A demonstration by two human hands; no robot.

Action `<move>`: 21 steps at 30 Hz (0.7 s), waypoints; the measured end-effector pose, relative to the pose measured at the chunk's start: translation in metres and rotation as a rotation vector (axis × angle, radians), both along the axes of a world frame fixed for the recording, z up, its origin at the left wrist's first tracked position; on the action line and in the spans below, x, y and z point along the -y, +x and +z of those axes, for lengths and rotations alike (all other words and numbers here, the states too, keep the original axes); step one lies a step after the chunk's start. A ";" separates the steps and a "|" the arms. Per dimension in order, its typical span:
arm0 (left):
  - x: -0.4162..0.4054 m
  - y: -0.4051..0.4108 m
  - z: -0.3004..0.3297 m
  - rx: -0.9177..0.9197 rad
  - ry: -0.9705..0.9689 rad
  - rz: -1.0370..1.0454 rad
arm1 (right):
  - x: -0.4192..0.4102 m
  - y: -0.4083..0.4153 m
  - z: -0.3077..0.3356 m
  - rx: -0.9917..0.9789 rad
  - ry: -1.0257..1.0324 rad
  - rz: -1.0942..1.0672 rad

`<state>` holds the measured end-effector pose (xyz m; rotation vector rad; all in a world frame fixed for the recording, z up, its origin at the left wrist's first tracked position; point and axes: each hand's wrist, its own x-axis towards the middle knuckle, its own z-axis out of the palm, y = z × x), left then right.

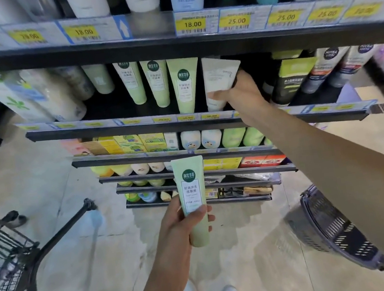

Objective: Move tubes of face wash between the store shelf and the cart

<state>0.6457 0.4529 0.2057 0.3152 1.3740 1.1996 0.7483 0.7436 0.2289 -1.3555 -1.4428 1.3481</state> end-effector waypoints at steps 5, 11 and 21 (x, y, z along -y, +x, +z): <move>0.004 -0.001 0.001 0.014 -0.013 -0.010 | -0.003 -0.001 0.000 0.084 0.051 -0.005; 0.013 -0.003 -0.007 0.022 -0.040 -0.002 | -0.018 -0.011 -0.001 0.134 0.087 -0.051; 0.027 -0.013 -0.019 0.015 -0.059 -0.006 | -0.035 -0.020 -0.011 0.215 0.094 -0.128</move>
